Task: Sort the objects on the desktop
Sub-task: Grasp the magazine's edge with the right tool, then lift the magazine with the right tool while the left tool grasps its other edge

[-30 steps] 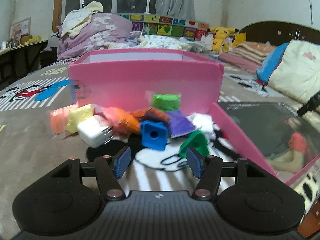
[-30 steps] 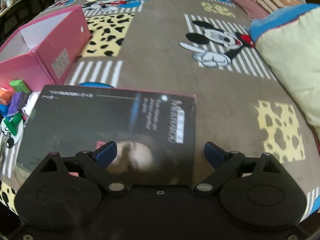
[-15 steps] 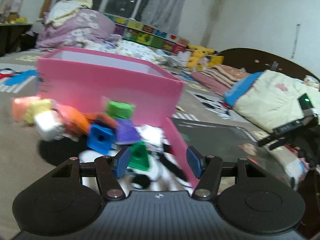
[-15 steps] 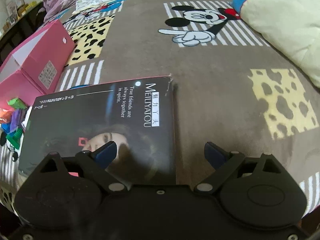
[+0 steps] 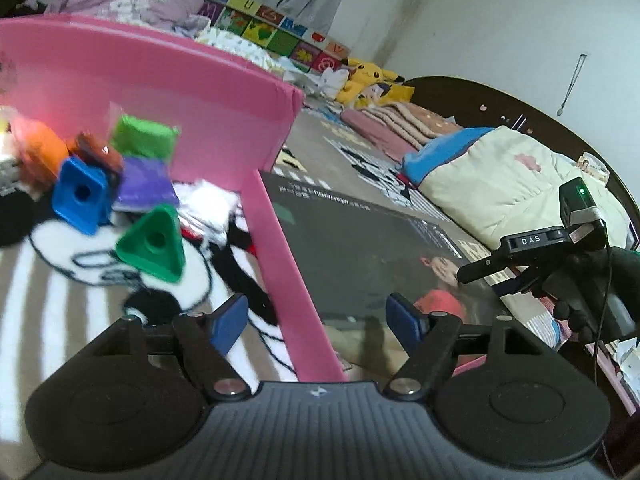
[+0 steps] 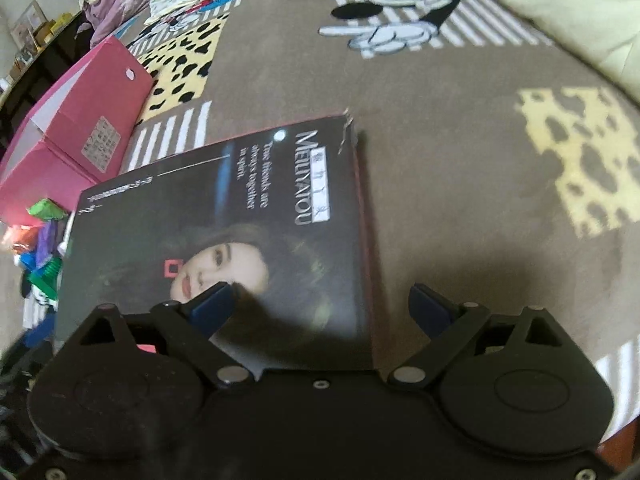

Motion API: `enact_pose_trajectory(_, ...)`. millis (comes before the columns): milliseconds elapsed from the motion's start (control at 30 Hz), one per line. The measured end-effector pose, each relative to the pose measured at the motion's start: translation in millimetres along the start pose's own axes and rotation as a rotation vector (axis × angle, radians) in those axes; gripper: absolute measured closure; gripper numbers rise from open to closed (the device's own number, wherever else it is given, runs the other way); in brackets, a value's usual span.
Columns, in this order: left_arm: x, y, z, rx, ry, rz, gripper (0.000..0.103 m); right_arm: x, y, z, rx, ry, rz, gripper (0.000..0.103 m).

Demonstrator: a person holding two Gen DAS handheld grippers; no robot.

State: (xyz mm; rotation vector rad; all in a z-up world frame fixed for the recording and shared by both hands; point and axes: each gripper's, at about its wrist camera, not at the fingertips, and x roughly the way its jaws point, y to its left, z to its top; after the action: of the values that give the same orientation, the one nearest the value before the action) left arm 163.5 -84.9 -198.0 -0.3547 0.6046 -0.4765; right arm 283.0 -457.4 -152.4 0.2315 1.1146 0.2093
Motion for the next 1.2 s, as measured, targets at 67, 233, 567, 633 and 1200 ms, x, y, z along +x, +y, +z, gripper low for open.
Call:
enact_pose_trajectory(67,3.5,-0.6,-0.7,0.005,0.007,-0.011,0.028,3.3,2.4,0.0,-0.005,0.014,0.018,0.005)
enact_pose_trajectory(233,6.8,0.6,-1.3,0.004,0.047,-0.067,0.028,10.8,14.7,0.4,-0.035,0.078,0.052,0.001)
enact_pose_trajectory(567,-26.7,3.4,9.5,0.033,0.087,-0.078,0.016,7.1,30.3,-18.4,-0.175,0.232,0.172,0.001)
enact_pose_trajectory(633,-21.1,6.4,8.3,0.036,0.074,-0.014,0.016,8.7,29.3,-18.7,-0.172,0.222,0.148,0.001)
enact_pose_trajectory(1200,-22.4,-9.8,11.3,0.205,0.002,0.048,0.016,-10.2,69.5,-11.4,-0.289,0.161,0.153,0.000)
